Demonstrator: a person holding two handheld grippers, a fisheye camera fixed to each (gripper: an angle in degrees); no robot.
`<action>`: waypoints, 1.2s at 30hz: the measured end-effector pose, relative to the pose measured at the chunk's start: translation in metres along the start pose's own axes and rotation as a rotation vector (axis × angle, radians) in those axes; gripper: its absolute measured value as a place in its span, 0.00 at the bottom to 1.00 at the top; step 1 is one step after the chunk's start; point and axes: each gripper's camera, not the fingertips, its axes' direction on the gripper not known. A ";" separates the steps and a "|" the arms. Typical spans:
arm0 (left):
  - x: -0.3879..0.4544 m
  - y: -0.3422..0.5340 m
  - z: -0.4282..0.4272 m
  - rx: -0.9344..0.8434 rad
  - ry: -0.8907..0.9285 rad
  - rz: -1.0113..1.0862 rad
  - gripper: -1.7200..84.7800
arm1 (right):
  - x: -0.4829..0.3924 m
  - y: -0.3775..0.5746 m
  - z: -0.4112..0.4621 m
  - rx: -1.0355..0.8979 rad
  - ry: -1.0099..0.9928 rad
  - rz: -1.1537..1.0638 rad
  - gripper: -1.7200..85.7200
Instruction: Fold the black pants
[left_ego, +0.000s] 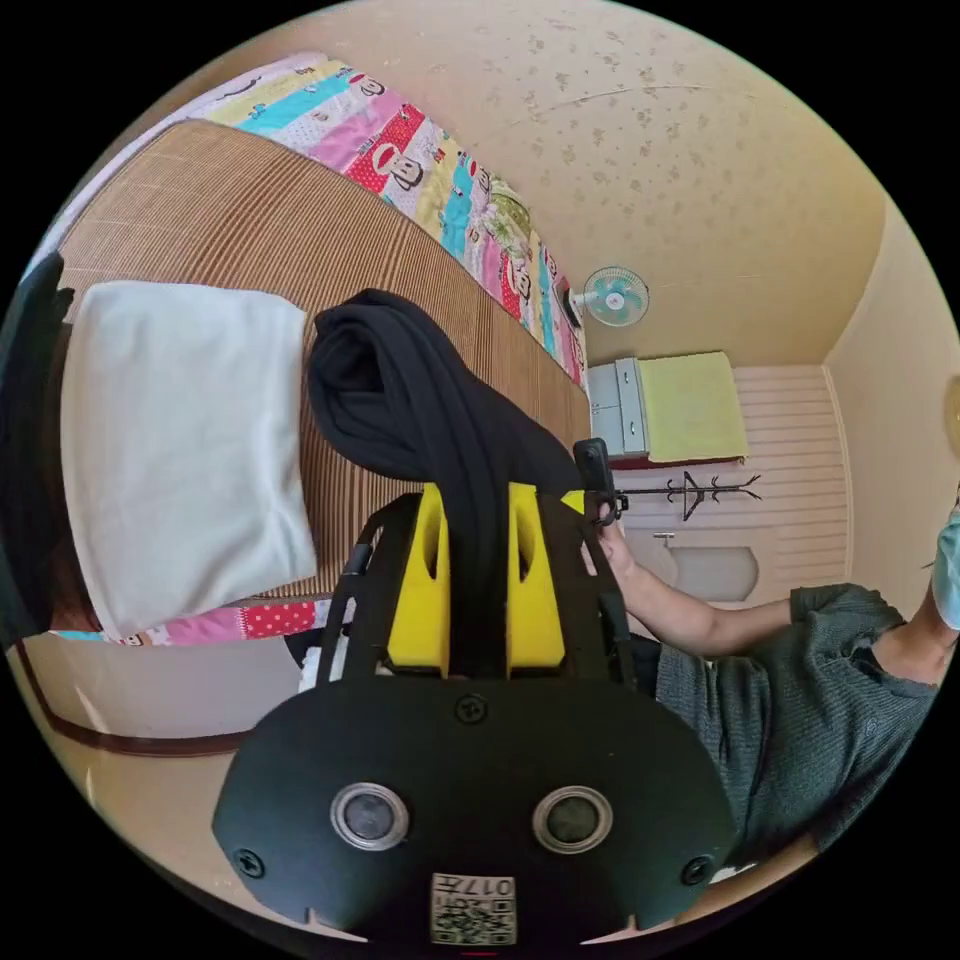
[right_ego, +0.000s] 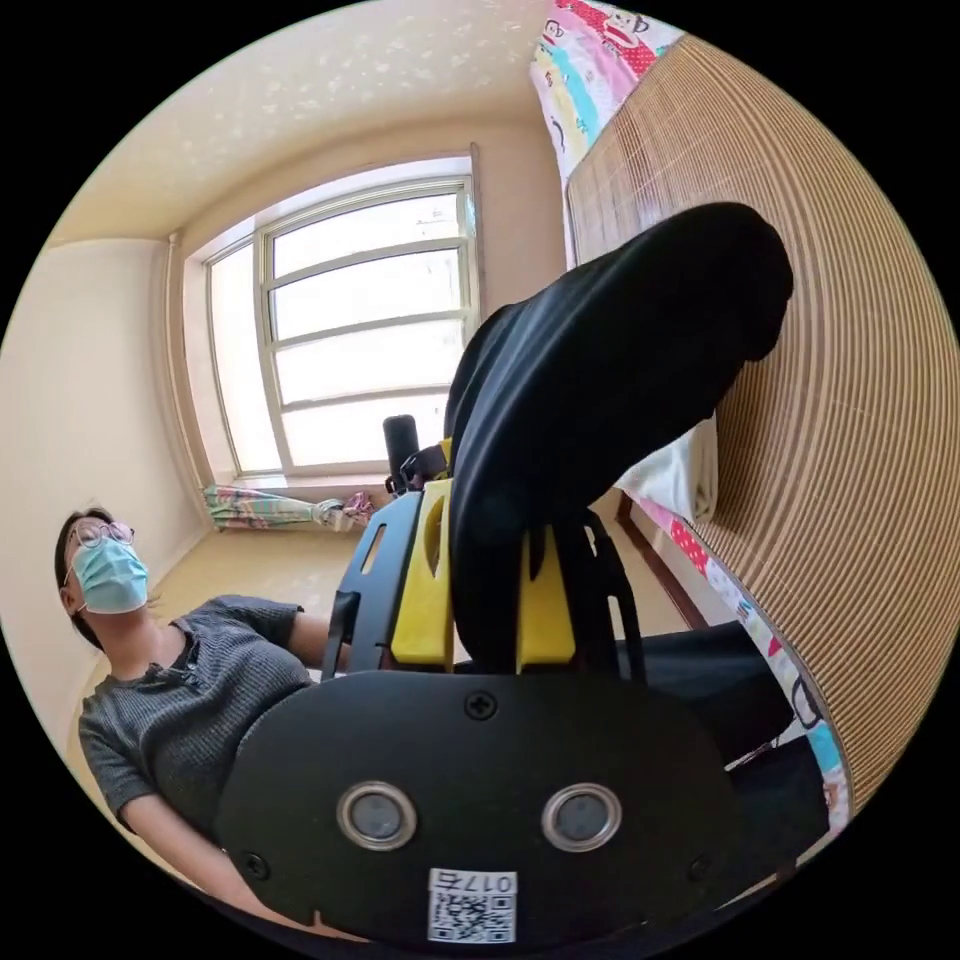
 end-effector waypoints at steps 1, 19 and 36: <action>-0.007 0.000 -0.030 0.042 -0.042 -0.001 0.13 | -0.005 -0.024 0.030 0.001 0.033 0.010 0.13; -0.163 0.092 0.003 0.314 -0.195 -0.349 0.08 | -0.091 0.184 -0.051 0.312 0.802 0.390 0.03; 0.002 0.054 0.246 0.071 -0.064 0.176 0.01 | -0.377 0.495 0.009 1.585 1.557 0.064 0.02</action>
